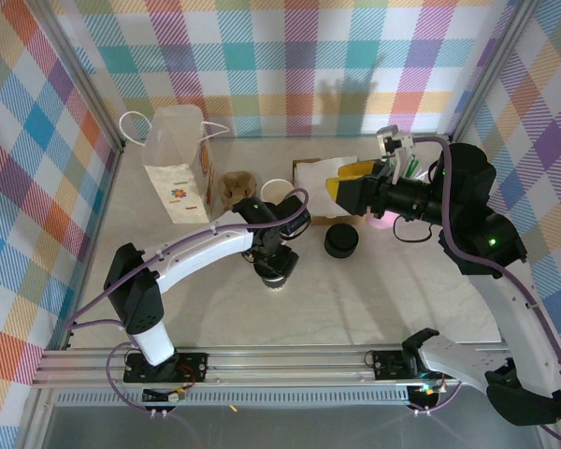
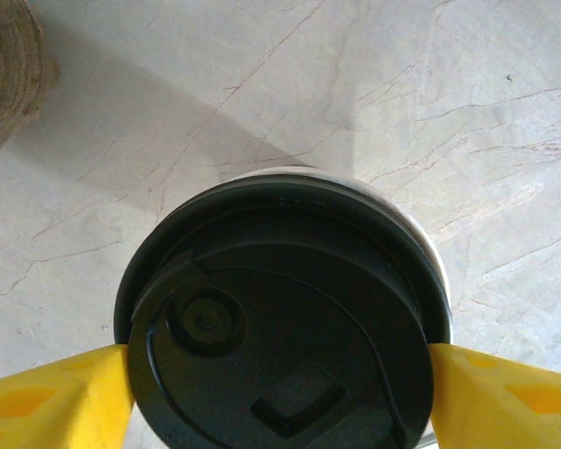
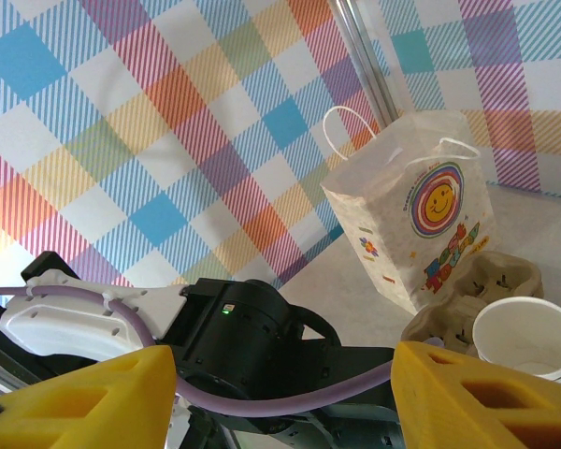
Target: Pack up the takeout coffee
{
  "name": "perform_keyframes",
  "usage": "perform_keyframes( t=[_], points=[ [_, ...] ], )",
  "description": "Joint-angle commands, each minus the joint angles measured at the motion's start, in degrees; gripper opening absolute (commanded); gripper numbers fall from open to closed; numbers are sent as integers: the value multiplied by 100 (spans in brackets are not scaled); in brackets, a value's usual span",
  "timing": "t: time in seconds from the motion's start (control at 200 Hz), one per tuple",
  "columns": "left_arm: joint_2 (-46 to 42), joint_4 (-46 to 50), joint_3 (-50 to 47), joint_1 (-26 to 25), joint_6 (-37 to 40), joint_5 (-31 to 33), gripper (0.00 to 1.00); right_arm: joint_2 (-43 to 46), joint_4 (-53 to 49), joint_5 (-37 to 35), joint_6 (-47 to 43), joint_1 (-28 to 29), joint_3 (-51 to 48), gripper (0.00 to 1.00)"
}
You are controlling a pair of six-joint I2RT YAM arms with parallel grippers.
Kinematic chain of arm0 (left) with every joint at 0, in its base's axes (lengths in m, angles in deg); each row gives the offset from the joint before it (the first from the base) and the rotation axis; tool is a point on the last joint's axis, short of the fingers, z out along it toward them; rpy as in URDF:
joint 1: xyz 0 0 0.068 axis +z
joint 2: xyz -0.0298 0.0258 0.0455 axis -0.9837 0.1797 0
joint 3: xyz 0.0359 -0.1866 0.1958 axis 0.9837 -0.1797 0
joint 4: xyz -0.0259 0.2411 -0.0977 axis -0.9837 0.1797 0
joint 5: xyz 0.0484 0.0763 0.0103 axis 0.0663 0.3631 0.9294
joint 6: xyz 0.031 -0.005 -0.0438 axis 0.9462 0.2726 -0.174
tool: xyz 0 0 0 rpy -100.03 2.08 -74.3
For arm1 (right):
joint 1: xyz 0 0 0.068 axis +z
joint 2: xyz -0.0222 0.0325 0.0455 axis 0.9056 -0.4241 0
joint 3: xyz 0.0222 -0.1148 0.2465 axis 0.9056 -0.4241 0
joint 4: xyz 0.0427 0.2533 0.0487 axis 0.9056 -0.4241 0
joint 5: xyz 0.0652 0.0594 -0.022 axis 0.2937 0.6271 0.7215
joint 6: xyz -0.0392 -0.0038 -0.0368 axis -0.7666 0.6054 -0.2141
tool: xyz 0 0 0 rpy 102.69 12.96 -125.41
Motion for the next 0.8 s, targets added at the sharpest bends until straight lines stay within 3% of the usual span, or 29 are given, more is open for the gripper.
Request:
perform_keyframes(
  t=[0.0, 0.605, 0.795],
  points=[
    [31, 44, 82, -42, -58, -78, 80, 37, 29, 76, -80, 8, 50, 62],
    [-253, 74, 342, -42, -85, 25, 88, 40, -31, 33, -24, 8, 50, 63],
    [-640, 200, 537, -42, -281, 188, 85, -19, -255, -129, 30, 8, 74, 62]
  ],
)
